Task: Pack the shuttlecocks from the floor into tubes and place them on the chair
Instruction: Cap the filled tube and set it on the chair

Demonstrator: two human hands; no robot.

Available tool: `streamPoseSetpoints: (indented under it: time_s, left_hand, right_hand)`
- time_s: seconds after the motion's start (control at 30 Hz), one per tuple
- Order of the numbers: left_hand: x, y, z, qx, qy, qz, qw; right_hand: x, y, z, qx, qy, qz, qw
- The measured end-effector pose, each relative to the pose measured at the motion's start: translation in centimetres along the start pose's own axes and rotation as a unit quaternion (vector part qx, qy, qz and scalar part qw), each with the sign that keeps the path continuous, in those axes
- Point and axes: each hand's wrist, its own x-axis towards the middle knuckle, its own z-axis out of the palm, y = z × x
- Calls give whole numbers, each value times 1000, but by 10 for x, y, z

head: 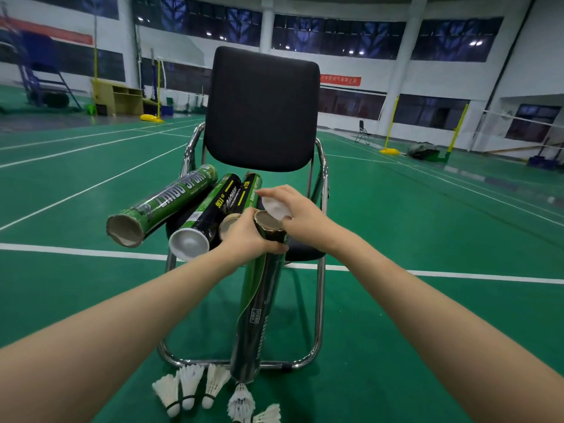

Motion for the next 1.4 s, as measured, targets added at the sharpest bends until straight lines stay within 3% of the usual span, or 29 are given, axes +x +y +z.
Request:
streamPoseSetpoints:
  time_s: [0.23, 0.37, 0.6, 0.93, 1.07, 1.23, 1.3, 1.4]
  left_hand:
    - [-3, -12, -4, -31, -6, -37, 999]
    - [-8, -15, -3, -45, -21, -27, 998]
    - [-10, -18, 1, -85, -40, -9, 996]
    - [-3, -24, 40, -64, -50, 8, 997]
    - [-4, -24, 51, -86, -61, 1, 994]
    - [-15, -12, 72, -74, -118, 8, 990]
    - [-23, -12, 86, -74, -138, 6, 988]
    - [-38, -15, 106, -68, -171, 16, 983]
  right_hand:
    - [-8, -4, 11, -63, -61, -16, 996]
    - [-9, -4, 15, -95, -66, 19, 993]
    - [-25, -4, 12, -90, -96, -7, 991]
    - [-55, 24, 11, -148, -103, 10, 984]
    - [-62, 24, 5, -116, -87, 49, 988]
    - [-69, 32, -10, 76, 21, 98, 992]
    - [-72, 43, -7, 43, 65, 113, 991]
    - [-82, 61, 7, 24, 44, 167, 985]
